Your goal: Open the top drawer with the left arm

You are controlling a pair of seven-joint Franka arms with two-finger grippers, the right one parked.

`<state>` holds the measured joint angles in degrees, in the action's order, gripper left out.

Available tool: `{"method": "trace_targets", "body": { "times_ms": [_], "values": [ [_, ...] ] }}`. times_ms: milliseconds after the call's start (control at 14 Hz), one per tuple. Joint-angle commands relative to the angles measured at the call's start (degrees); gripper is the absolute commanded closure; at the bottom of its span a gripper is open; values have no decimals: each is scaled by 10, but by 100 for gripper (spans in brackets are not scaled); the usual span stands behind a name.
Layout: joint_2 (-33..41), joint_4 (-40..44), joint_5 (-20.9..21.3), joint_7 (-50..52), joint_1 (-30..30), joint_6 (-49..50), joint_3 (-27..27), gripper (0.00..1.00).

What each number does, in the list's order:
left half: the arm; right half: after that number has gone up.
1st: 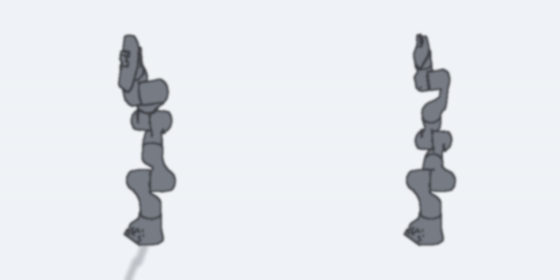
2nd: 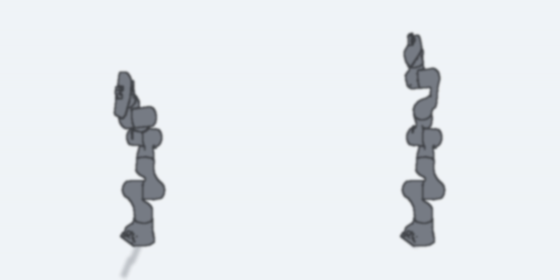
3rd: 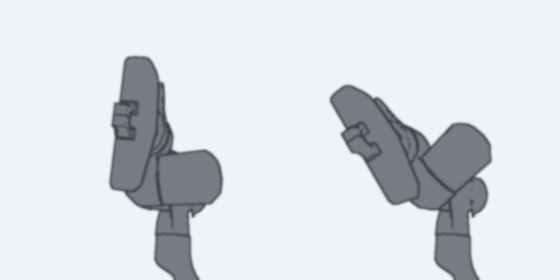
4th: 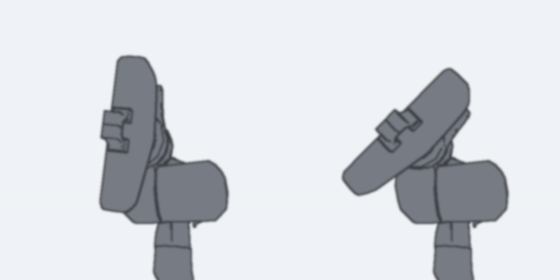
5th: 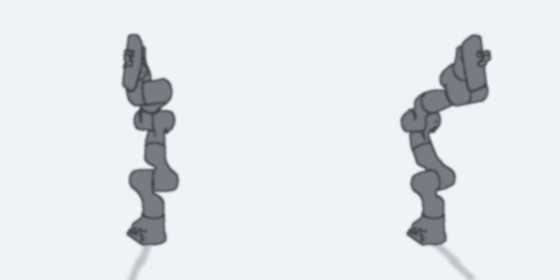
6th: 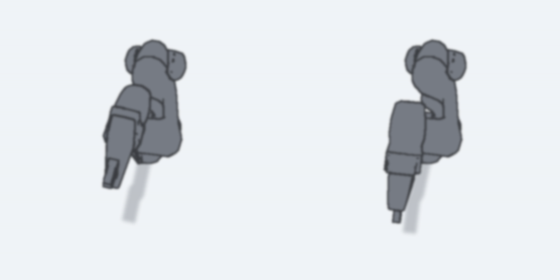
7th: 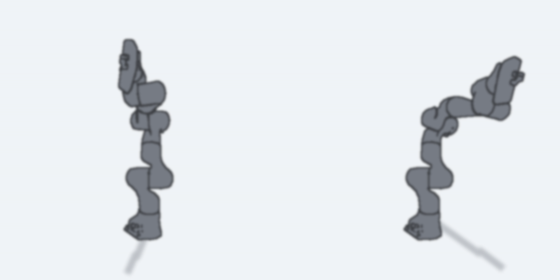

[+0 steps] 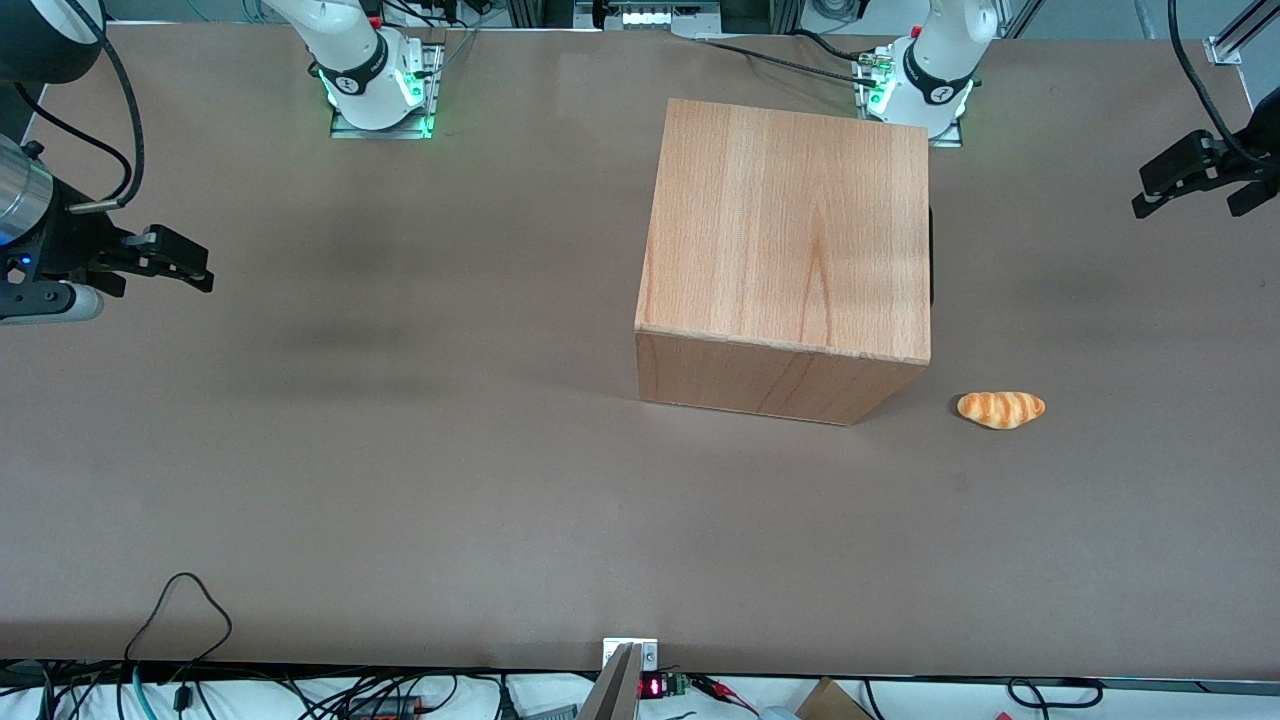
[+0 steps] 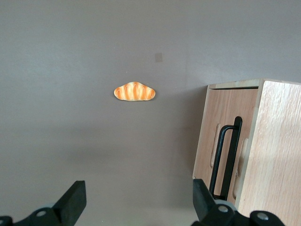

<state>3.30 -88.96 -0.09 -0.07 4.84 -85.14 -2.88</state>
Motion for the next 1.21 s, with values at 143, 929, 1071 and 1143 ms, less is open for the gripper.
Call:
{"method": "trace_targets", "body": {
  "times_ms": [143, 929, 1071, 1143],
  "values": [
    [-2, 18, -8, 3, -1, 11, 0, 0],
    [-24, -43, -73, 7, -3, -7, -3, 0],
    [-30, -71, -96, 1, -3, -33, -10, 0],
    [-33, -91, -110, 1, -4, -57, -11, 0]
  ]
}}
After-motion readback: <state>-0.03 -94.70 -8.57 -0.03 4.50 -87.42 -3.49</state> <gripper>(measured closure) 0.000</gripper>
